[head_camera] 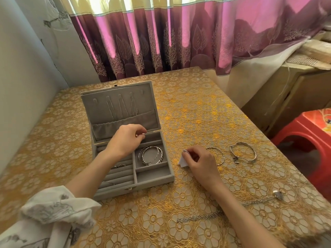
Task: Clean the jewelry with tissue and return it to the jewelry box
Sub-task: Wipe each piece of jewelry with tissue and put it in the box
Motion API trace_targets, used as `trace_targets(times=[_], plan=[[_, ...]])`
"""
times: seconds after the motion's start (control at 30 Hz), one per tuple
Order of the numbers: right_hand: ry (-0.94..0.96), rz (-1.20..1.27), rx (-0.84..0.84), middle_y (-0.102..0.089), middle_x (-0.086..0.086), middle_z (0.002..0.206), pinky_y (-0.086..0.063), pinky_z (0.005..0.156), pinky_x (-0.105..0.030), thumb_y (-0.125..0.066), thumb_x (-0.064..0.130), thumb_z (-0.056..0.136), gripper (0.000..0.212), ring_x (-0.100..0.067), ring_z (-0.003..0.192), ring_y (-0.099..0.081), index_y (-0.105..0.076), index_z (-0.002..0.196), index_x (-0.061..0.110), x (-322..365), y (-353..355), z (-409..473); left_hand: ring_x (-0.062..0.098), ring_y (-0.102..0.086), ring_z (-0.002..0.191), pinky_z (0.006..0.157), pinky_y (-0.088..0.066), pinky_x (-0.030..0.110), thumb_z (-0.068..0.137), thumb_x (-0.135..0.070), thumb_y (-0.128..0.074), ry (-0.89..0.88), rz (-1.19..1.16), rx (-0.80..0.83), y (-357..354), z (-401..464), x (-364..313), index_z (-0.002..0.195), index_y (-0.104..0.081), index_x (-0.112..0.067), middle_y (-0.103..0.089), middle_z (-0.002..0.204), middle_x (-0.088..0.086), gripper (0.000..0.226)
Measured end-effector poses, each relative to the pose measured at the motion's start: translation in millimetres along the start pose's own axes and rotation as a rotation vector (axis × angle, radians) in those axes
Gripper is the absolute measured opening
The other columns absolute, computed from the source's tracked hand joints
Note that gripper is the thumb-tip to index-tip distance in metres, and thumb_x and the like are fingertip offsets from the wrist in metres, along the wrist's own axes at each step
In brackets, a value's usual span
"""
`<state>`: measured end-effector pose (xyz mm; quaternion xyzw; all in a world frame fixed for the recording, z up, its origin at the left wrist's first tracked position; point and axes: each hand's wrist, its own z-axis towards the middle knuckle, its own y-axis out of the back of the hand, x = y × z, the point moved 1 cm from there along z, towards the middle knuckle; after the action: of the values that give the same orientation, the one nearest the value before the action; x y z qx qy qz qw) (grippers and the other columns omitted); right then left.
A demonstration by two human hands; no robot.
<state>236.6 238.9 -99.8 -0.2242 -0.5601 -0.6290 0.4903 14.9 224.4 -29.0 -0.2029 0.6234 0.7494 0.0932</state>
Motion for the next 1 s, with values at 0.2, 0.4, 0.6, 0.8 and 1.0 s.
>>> trace_targets(times=[0.2, 0.4, 0.6, 0.8, 1.0], plan=[[-0.207, 0.373, -0.019, -0.062, 0.009, 0.078, -0.043, 0.061, -0.014, -0.062, 0.015, 0.087, 0.012, -0.005, 0.072, -0.055, -0.064, 0.08, 0.026, 14, 14, -3, 0.012, -0.057, 0.089, 0.085, -0.048, 0.025, 0.088, -0.008, -0.059, -0.168, -0.171, -0.119, -16, -38, -48, 0.108, -0.065, -0.012, -0.063, 0.098, 0.002, 0.022], [-0.337, 0.64, -0.177, -0.065, 0.008, 0.073, -0.044, 0.062, -0.026, -0.061, 0.019, 0.086, 0.008, -0.008, 0.07, -0.055, -0.068, 0.083, 0.022, 13, 56, -21, 0.007, -0.053, 0.097, 0.088, -0.045, 0.023, 0.091, -0.018, -0.056, -0.371, -0.175, -0.019, -54, -72, -95, 0.109, -0.065, -0.017, -0.061, 0.103, -0.005, 0.02], [-0.387, 0.537, -0.214, -0.066, 0.001, 0.084, -0.043, 0.052, -0.017, -0.058, 0.015, 0.089, 0.011, -0.006, 0.063, -0.054, -0.067, 0.095, 0.019, -17, 86, -36, 0.021, -0.031, 0.127, 0.104, -0.032, 0.032, 0.094, -0.009, -0.045, -0.424, 0.12, 0.181, -87, -60, -128, 0.137, -0.041, -0.017, -0.04, 0.138, 0.004, 0.044], [-0.39, 0.435, -0.2, -0.067, -0.004, 0.086, -0.047, 0.053, -0.019, -0.061, 0.01, 0.086, 0.009, -0.008, 0.06, -0.059, -0.065, 0.093, 0.015, -32, 97, -46, 0.019, -0.041, 0.11, 0.09, -0.04, 0.028, 0.094, -0.014, -0.048, -0.412, 0.176, 0.134, -107, -51, -133, 0.111, -0.055, -0.012, -0.051, 0.119, 0.003, 0.018], [-0.372, 0.472, -0.168, -0.066, -0.007, 0.08, -0.049, 0.053, -0.022, -0.06, 0.008, 0.087, 0.006, -0.01, 0.056, -0.058, -0.064, 0.089, 0.011, -27, 104, -54, 0.018, -0.043, 0.096, 0.077, -0.039, 0.028, 0.094, -0.009, -0.046, -0.528, 0.146, 0.085, -104, -57, -129, 0.1, -0.054, -0.011, -0.054, 0.101, 0.002, 0.01]])
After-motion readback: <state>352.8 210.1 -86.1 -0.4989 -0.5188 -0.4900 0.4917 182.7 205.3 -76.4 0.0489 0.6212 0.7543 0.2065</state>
